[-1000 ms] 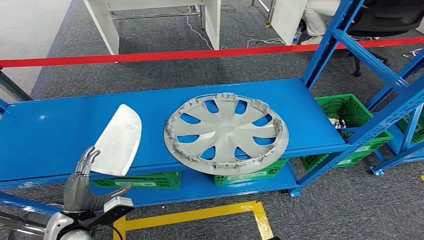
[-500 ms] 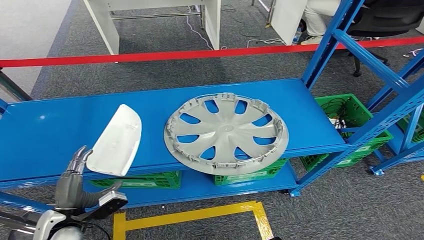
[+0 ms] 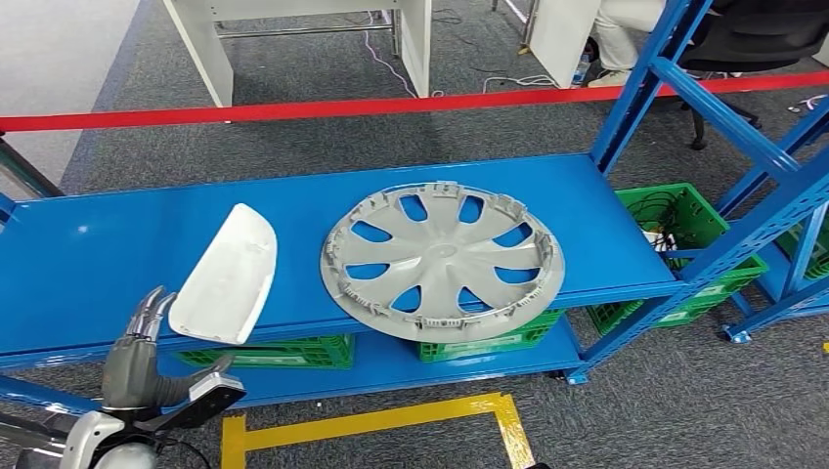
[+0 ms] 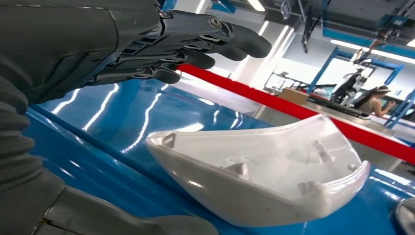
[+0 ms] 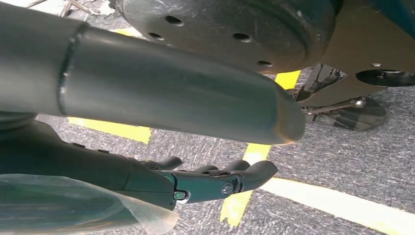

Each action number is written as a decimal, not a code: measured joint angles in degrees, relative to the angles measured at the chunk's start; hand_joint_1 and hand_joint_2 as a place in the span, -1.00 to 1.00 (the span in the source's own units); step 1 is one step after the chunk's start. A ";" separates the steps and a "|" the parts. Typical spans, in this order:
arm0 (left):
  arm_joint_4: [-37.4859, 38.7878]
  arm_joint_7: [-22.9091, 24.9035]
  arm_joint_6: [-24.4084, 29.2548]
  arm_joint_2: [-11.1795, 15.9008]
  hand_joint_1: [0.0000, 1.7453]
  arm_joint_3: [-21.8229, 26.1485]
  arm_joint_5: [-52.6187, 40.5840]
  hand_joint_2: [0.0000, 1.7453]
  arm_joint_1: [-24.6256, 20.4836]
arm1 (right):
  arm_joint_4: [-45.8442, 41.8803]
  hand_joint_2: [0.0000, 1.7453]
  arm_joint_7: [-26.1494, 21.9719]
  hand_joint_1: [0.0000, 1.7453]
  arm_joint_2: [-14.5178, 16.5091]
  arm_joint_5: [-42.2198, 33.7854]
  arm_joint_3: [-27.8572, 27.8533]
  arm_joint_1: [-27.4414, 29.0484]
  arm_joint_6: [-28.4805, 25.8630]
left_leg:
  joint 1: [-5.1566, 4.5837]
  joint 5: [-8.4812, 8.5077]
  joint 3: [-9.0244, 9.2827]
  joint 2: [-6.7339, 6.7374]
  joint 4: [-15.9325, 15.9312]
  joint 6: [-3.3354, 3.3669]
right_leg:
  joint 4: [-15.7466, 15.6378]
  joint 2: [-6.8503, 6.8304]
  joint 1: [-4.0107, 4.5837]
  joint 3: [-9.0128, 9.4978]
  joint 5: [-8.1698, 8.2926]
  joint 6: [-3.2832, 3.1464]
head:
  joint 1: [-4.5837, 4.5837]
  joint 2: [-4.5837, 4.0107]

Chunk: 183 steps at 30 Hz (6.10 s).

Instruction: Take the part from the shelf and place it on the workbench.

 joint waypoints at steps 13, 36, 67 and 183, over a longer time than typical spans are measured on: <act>4.84 0.66 -3.63 0.62 -0.68 1.07 -2.72 1.00 -3.30 | 0.02 -1.00 0.03 -1.00 -0.62 0.96 0.86 -0.04 0.62 | 0.00 0.03 0.00 0.00 0.00 0.02 | 0.00 -0.01 0.00 0.01 0.02 0.01 | 0.00 0.00; 14.69 2.87 -4.85 0.54 1.00 -4.07 -11.72 1.00 -13.00 | 0.02 -1.00 0.56 -1.00 -0.70 1.86 2.20 -0.90 1.89 | 0.00 0.06 0.03 0.00 0.02 0.01 | 0.02 0.00 0.00 0.05 0.06 0.05 | 0.00 0.00; -18.06 -14.37 4.83 -9.34 1.00 9.60 -19.37 1.00 3.49 | 0.02 -1.00 -1.05 -1.00 -0.68 -0.08 2.37 -0.78 0.25 | -0.01 0.09 0.01 0.02 0.03 0.03 | 0.02 0.03 -0.01 0.02 0.10 0.10 | 0.00 0.00; -23.19 2.22 4.90 -3.87 1.00 6.25 -16.99 1.00 7.12 | 0.26 -1.00 -5.58 -1.00 2.32 -6.10 -3.62 -0.97 -3.54 | 0.19 -3.93 6.70 0.78 -2.48 -0.61 | 0.92 -0.69 0.37 -8.50 7.77 -0.22 | 4.31 0.13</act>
